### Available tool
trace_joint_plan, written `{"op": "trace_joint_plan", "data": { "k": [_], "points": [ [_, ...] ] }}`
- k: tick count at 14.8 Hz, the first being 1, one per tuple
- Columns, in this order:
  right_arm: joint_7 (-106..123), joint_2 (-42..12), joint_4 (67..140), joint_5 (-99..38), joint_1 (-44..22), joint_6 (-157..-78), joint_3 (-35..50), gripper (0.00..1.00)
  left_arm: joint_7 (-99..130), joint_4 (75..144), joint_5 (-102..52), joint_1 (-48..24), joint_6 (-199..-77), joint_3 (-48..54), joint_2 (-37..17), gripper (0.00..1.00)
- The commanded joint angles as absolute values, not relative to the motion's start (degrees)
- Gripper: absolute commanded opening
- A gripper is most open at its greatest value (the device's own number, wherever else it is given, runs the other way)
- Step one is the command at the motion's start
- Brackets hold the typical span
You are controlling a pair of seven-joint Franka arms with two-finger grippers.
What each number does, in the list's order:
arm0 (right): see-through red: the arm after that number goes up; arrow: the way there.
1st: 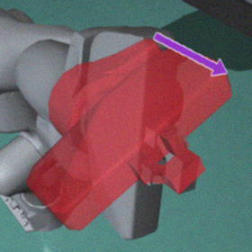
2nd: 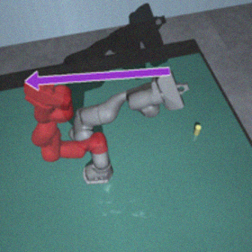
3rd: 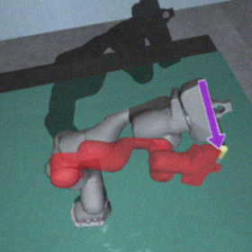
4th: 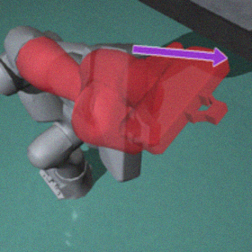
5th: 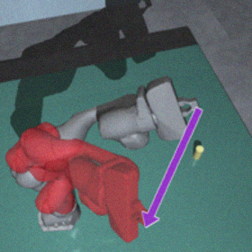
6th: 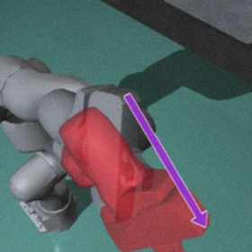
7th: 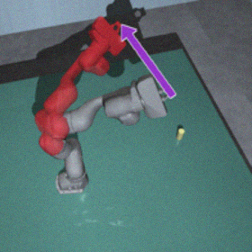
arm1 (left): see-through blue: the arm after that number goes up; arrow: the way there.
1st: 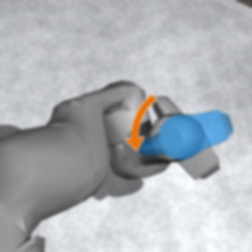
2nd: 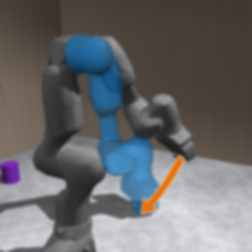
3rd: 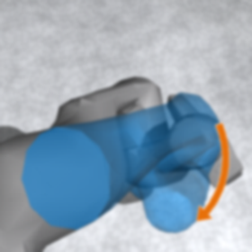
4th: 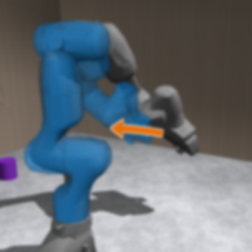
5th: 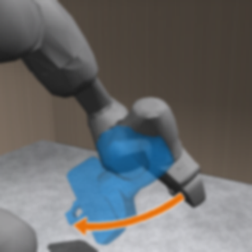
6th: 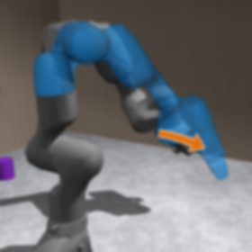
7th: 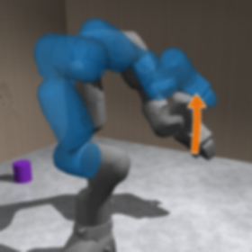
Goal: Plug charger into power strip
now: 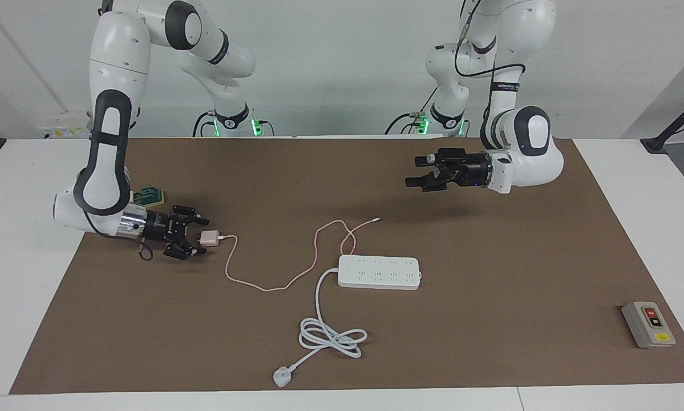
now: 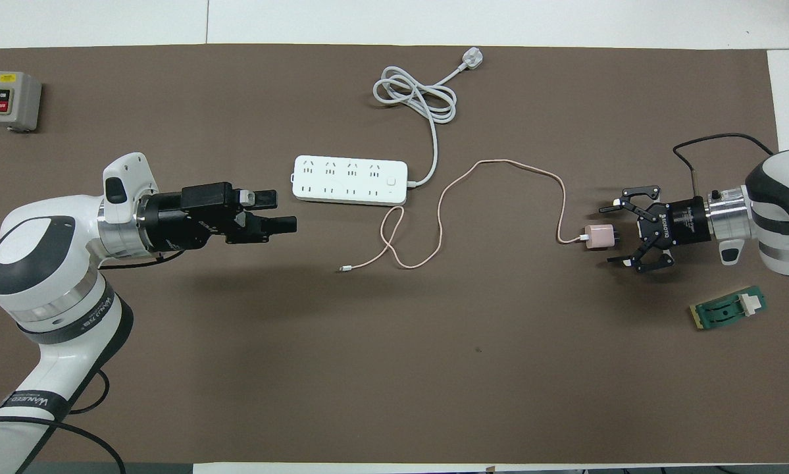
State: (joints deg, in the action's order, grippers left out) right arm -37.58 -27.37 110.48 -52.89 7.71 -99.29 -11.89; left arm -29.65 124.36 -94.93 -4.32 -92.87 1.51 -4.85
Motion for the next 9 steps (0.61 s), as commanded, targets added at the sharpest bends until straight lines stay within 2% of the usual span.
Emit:
{"op": "trace_joint_plan", "data": {
  "k": [1,6,7,9],
  "points": [
    [-35.6,-26.1,112.32,-54.23,8.17,-100.28,-11.87,1.0,-30.85,126.21,-97.29,-5.98,-94.13,0.7,-3.87,1.0],
    [-35.51,-26.1,112.68,-54.32,8.17,-100.46,-11.87,1.0,-31.02,126.74,-98.26,-6.42,-94.13,0.79,-3.95,1.0],
    [-35.16,-26.02,112.85,-54.32,8.17,-100.37,-11.78,0.95,-31.11,126.83,-98.35,-6.59,-94.13,0.79,-3.96,1.0],
    [-33.67,-25.84,113.73,-54.32,8.35,-100.37,-11.87,0.95,-31.29,126.91,-98.7,-7.03,-94.22,0.7,-4.04,1.0]
  ]
}}
